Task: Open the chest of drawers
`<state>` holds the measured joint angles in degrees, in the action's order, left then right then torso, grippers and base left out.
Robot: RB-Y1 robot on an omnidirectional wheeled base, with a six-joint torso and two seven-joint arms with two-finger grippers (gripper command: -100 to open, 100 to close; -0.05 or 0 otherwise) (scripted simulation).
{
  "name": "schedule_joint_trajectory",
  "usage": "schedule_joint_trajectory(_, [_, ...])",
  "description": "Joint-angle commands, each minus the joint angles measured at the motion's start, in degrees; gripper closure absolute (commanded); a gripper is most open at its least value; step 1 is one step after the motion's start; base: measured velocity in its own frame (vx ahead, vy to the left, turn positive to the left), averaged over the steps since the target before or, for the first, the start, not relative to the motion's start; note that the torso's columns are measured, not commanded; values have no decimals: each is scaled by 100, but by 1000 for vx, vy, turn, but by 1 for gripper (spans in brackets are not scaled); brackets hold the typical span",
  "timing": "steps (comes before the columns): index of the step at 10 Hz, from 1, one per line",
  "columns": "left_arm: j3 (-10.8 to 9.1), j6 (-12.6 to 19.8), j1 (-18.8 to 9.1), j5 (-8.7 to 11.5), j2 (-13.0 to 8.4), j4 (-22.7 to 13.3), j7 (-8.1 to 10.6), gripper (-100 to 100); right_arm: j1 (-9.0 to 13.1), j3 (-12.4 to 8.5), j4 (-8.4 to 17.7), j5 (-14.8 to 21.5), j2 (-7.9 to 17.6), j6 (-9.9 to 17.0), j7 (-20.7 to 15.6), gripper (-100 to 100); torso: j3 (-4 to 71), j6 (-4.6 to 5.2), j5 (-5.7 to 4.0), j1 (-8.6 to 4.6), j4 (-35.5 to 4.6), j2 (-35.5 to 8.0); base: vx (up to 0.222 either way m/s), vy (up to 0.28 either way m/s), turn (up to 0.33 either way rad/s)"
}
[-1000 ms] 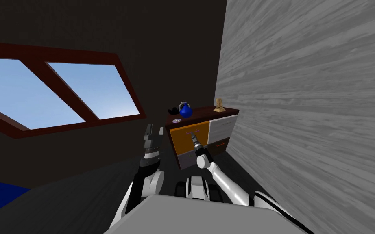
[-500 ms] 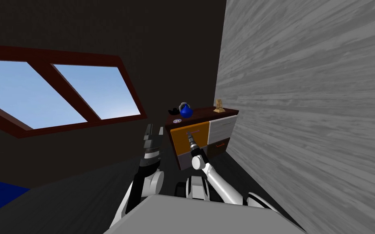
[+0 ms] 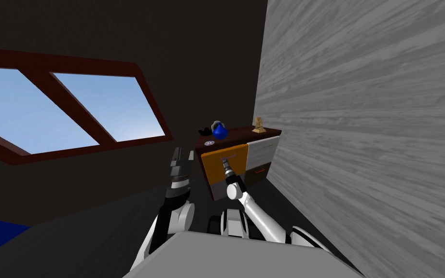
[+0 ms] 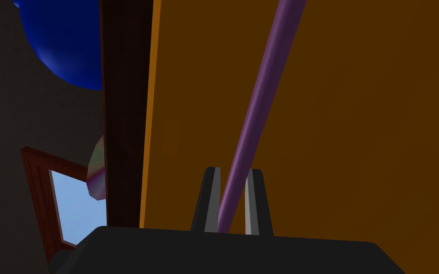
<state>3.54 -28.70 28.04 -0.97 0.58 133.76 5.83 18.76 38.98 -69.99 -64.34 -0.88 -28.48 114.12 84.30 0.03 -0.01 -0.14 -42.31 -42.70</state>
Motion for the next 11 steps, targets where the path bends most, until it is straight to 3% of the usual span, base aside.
schedule_joint_trajectory(1, [0,0,-1,0,0,0,0,0,-10,-6,-29,-9,-32,69,-70,100,3,1,-2,-4,-5,5,-196,-81,-23])
schedule_joint_trajectory(8, [0,0,0,0,0,0,0,0,-56,35,-79,-24,-36,134,-96,100,12,1,-2,4,-11,18,-163,-59,-24])
schedule_joint_trajectory(9, [0,0,1,0,0,0,0,0,69,-135,-86,-164,-60,398,-227,-100,32,1,1,21,-14,53,-54,17,-95])
schedule_joint_trajectory(11, [1,0,2,0,1,0,0,0,216,-314,-112,-298,-90,652,-359,-100,37,-3,5,31,1,57,-55,33,-103])
